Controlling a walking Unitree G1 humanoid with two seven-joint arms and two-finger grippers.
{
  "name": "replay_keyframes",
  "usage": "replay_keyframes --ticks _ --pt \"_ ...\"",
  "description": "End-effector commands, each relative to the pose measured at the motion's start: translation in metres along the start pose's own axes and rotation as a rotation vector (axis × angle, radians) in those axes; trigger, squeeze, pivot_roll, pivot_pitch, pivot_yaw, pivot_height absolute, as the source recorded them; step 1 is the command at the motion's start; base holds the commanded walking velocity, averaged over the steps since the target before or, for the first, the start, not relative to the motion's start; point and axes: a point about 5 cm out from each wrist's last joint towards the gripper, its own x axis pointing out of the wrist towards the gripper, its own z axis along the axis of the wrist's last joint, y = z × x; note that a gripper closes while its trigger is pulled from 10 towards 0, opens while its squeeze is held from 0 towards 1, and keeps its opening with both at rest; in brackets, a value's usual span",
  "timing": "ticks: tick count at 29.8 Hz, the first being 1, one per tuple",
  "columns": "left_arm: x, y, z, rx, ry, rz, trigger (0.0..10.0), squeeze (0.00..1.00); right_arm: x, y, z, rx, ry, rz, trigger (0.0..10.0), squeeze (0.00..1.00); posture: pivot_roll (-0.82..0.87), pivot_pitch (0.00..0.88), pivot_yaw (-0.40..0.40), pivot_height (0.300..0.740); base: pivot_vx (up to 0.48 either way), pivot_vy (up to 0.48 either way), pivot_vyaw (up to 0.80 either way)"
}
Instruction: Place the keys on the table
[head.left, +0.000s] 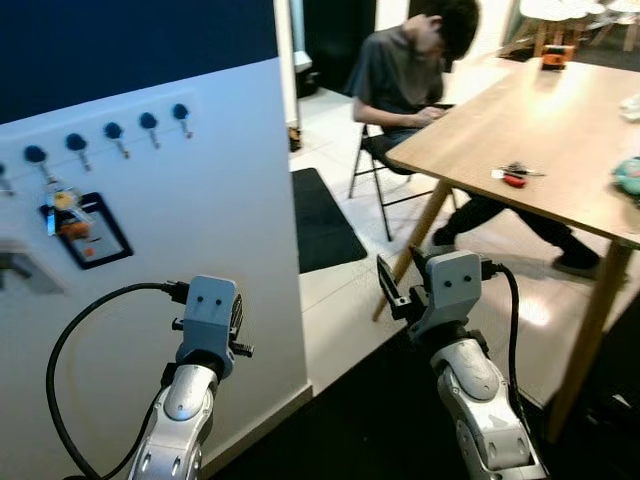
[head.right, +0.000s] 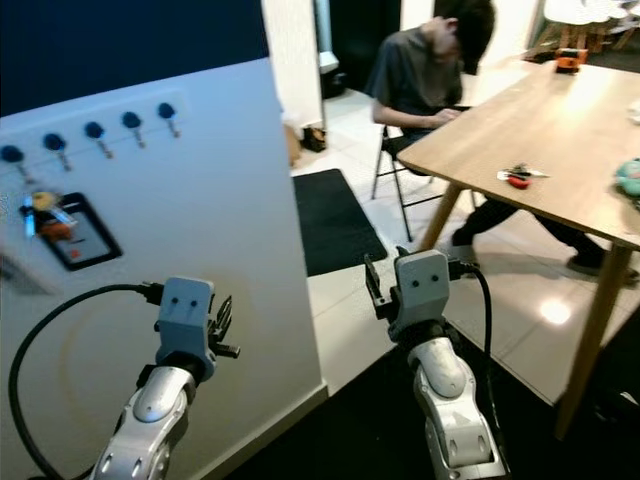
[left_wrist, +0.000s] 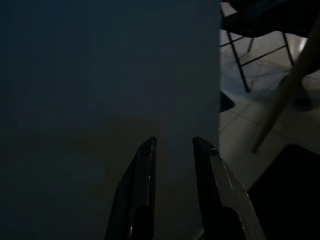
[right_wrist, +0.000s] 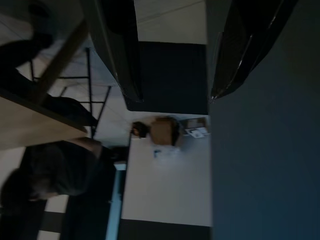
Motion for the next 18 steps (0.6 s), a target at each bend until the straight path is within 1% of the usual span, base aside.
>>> replay_keyframes --ticks 1,18 --pt "-0.0024 0.0016 -0.0064 0.015 0.028 0.006 10.0 0.00 -0.0024 0.0009 -0.0018 0.008 0.007 0.004 10.0 0.00 0.06 0.146 0.057 0.740 0.000 0.000 0.80" --pt "-0.0030 0.0023 -0.0066 0.018 0.031 0.008 10.0 0.00 -0.0023 0.0027 -0.0017 0.012 0.007 0.011 10.0 0.00 0.06 0.149 0.056 0.740 0.000 0.000 0.80"
